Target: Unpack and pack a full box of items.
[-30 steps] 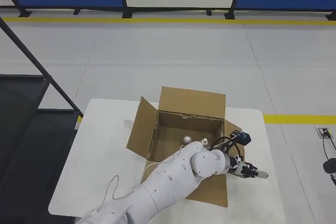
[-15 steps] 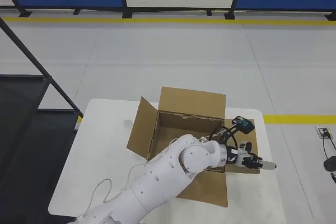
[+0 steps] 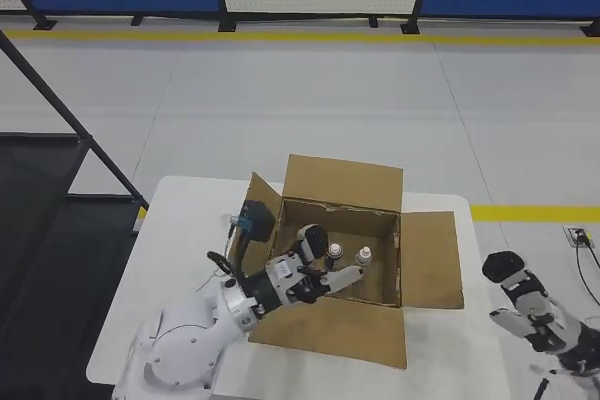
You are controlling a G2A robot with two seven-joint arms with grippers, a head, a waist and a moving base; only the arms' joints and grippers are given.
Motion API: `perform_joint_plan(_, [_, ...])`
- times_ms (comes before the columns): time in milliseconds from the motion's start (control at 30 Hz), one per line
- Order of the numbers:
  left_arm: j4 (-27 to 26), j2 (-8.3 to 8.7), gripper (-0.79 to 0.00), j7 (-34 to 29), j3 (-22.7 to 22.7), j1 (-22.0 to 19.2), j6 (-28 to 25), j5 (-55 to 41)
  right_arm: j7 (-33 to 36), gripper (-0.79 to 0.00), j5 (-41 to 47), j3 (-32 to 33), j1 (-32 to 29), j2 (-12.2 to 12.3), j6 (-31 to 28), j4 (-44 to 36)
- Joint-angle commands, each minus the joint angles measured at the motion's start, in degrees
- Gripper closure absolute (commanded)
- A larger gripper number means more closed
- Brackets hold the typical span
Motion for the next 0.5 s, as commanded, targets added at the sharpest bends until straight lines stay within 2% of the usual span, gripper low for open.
perform_joint_plan(0, [-2.0,0.54,-0.785,0.9,-4.8,3.9,-1.5,-1.9,0.1,-0.785,-8.8,-4.3,2.2,-0.1,4.6,-3.0])
perform_joint_plan(133, [-3.6,1.46,-0.785,2.9,-12.8,10.1,-4.6,-6.0,0.7,-0.785,-26.8,-15.8,8.3,-0.5,13.1,-5.3])
perform_joint_plan(300, [-3.0,2.29,-0.785,6.0,-21.6,17.5,-8.8,-12.2,2.3,-0.785,-44.5,-30.5,18.4,-1.4,21.8,1.1])
perform_joint_plan(367, [-2.2,2.52,-0.785,7.4,-24.3,19.9,-10.3,-14.4,3.3,-0.785,-49.4,-35.0,22.2,-1.8,25.6,4.5])
perform_joint_plan(467, [-0.8,2.73,-0.785,9.5,-27.1,22.3,-11.2,-14.9,3.3,-0.785,-49.4,-35.0,22.2,-1.8,25.6,4.5])
